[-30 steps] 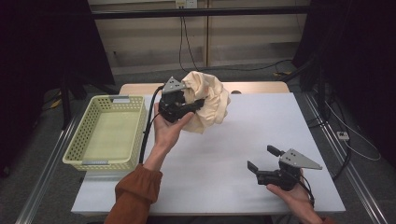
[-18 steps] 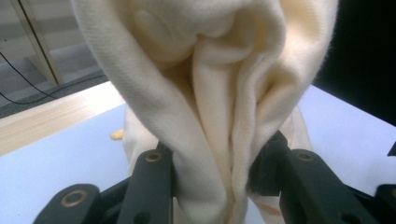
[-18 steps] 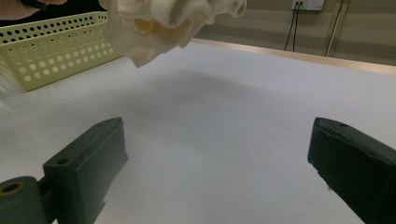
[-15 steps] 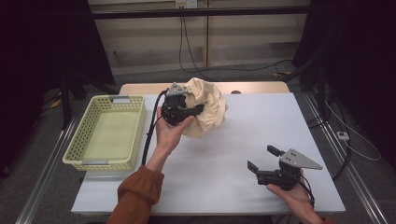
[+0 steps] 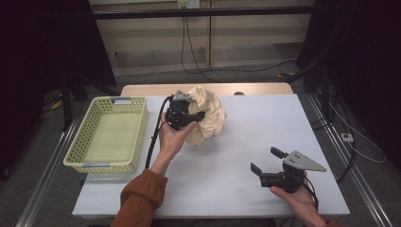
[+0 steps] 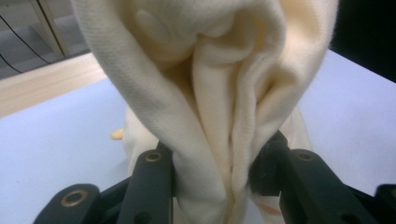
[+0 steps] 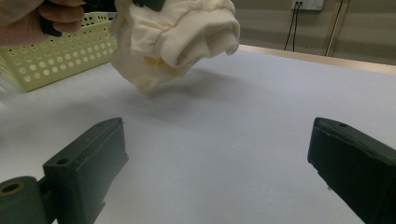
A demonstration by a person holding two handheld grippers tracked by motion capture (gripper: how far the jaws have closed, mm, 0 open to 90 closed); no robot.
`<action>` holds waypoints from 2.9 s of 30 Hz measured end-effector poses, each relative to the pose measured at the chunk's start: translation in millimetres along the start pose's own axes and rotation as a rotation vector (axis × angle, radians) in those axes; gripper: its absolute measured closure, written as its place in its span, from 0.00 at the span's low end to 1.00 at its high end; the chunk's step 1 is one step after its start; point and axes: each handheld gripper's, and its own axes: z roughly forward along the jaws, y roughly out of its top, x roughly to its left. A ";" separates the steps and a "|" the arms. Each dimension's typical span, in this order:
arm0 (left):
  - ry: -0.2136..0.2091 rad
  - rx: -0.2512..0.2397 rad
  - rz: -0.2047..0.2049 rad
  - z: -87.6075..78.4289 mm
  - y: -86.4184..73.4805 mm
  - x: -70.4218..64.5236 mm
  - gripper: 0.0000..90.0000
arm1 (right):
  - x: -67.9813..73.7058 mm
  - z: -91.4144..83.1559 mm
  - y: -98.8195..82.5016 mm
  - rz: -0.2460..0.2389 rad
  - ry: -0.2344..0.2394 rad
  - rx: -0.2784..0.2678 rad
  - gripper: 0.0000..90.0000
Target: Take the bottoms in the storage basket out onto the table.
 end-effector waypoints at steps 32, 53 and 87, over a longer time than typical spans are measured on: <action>0.018 0.089 -0.033 41.3 -24.5 11.7 0.69 | 1.3 -0.2 0.1 -0.003 0.005 0.000 0.05; 0.039 0.104 0.025 60.2 -34.2 17.4 0.58 | 0.9 0.8 0.2 -0.005 0.007 0.003 0.05; 0.097 0.121 0.025 79.7 -44.3 15.9 0.16 | 0.7 -1.2 -0.4 -0.007 0.005 0.001 0.05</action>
